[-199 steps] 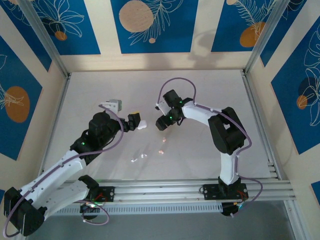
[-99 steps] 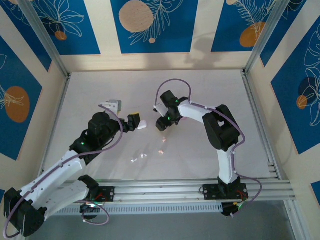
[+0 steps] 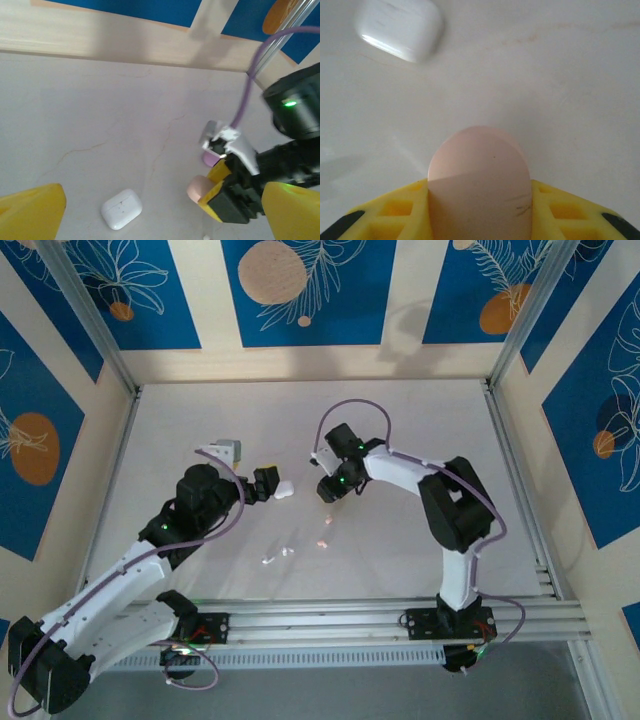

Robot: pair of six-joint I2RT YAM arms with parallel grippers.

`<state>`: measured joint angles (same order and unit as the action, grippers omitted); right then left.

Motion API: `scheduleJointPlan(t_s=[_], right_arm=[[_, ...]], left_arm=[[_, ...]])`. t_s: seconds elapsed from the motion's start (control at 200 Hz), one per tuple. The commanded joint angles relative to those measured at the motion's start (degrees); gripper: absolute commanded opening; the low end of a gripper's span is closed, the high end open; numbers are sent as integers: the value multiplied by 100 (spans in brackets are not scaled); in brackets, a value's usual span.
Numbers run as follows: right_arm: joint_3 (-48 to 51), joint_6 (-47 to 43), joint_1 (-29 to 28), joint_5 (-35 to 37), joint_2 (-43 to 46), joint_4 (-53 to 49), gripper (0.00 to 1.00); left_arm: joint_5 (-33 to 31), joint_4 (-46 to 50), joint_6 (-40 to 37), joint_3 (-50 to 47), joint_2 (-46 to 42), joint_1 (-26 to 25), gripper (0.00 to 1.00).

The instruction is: Insert wireless bluetooth earbuds into charging case

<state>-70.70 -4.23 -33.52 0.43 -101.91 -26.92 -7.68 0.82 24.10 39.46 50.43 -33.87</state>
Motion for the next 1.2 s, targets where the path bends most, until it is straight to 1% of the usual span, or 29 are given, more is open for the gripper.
scheduleJointPlan(t_s=[0.0, 0.065, 0.085, 0.155, 0.205, 0.32, 0.4, 0.48, 0.565, 0.715, 0.795, 0.935, 1.095, 1.196], right_arm=[[498, 251, 124, -865, 1108, 803, 34], [955, 152, 174, -1133, 1824, 1263, 34], [1104, 102, 185, -1196, 2022, 1386, 33], [1521, -55, 231, -1324, 2680, 1708, 34], [1755, -164, 273, -1452, 3097, 1854, 34], [2319, -311, 285, -1571, 3907, 2386, 33], [2648, -415, 268, -1529, 4346, 2710, 33], [2899, -507, 243, -1368, 4744, 2854, 33], [2995, -643, 240, -1244, 5004, 2709, 33], [3018, -711, 239, -1141, 5202, 2515, 33], [3046, -698, 232, -1117, 5233, 2575, 34], [3077, -658, 223, -1090, 5231, 2654, 34], [3121, -676, 214, -1065, 5242, 2708, 34], [3150, -706, 205, -1049, 5234, 2749, 34]], left_arm=[[384, -548, 326, 23, 49, 114, 100], [613, -852, 496, -34, 72, 125, 100], [795, -919, 537, -27, 76, 139, 100], [2010, -1636, 382, -41, 203, 174, 100], [2559, -1794, 503, 155, 458, 177, 100], [3399, -1912, 846, 628, 1135, 106, 93], [3704, -1936, 887, 910, 1494, -34, 89], [3846, -1886, 788, 1153, 1730, -232, 87], [3920, -1610, 597, 1448, 1940, -420, 86], [3695, -595, 53, 2048, 2291, -795, 83], [3620, -333, -74, 2259, 2459, -938, 82], [3507, -293, -24, 2381, 2653, -1063, 77], [3139, 40, 85, 2555, 2849, -1101, 66], [3290, 79, 151, 2671, 2995, -1123, 65]])
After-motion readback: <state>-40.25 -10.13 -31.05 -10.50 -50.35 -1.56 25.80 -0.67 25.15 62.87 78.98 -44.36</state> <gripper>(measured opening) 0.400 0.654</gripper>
